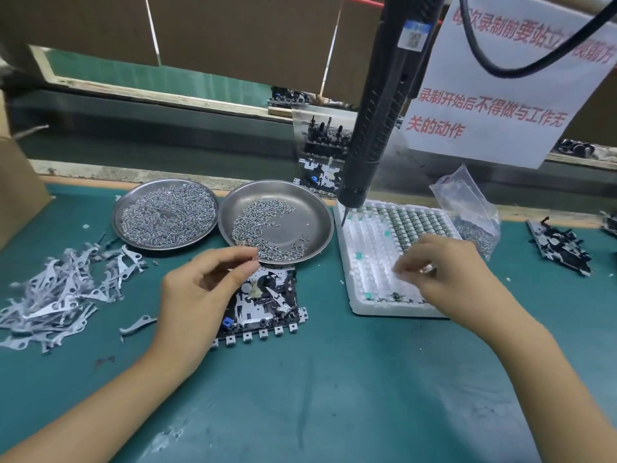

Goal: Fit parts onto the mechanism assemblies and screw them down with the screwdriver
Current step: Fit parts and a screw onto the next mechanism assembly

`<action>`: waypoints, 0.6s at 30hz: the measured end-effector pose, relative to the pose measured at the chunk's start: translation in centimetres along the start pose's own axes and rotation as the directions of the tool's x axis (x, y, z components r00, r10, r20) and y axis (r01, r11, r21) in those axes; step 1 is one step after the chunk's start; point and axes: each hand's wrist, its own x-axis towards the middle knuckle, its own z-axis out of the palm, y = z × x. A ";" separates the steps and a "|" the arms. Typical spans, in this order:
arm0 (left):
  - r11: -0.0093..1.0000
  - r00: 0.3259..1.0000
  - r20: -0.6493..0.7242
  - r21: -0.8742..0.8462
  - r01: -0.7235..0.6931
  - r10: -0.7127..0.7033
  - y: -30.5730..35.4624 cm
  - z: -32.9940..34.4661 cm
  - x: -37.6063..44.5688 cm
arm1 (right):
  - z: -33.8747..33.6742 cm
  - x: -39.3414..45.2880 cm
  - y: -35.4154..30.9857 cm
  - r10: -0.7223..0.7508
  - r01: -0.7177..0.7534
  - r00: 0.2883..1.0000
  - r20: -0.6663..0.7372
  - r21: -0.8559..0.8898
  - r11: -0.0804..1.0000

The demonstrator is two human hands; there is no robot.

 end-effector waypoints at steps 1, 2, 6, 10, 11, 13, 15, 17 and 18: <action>1.000 1.000 0.008 0.007 0.003 -0.003 0.1 0.0 0.0 | 0.5 -0.3 -1.4 -0.002 -0.002 1.000 0.016 0.203 0.979; 1.000 1.000 0.015 0.015 0.004 -0.004 0.2 0.1 -0.1 | 1.3 -0.4 -2.9 -0.001 -0.020 0.998 0.055 0.378 0.925; 0.996 0.998 0.056 0.089 -0.023 0.018 0.2 0.0 -0.2 | 5.9 0.9 -7.1 -0.035 -0.049 0.992 0.117 0.645 0.763; 0.994 0.997 0.077 0.111 -0.021 0.012 0.3 -0.1 -0.1 | 8.0 2.2 -8.8 0.028 -0.090 0.996 0.088 0.859 0.505; 0.993 0.997 0.078 0.113 -0.013 0.004 0.3 -0.1 -0.1 | 8.3 2.2 -8.8 0.036 -0.091 0.996 0.084 0.884 0.458; 0.993 0.996 0.085 0.115 0.001 -0.010 0.3 -0.1 0.0 | 8.9 2.0 -8.5 0.044 -0.092 0.996 0.081 0.911 0.401; 0.995 0.997 0.081 0.100 0.008 -0.016 0.3 0.0 -0.1 | 9.1 1.7 -8.4 0.049 -0.101 0.995 0.089 0.931 0.351; 0.996 0.996 0.083 0.084 0.016 -0.023 0.5 0.0 -0.1 | 9.1 1.5 -8.3 0.036 -0.101 0.995 0.095 0.946 0.309; 0.997 0.996 0.085 0.079 0.021 -0.028 0.5 0.1 -0.1 | 9.1 1.5 -8.4 0.021 -0.094 0.996 0.092 0.948 0.303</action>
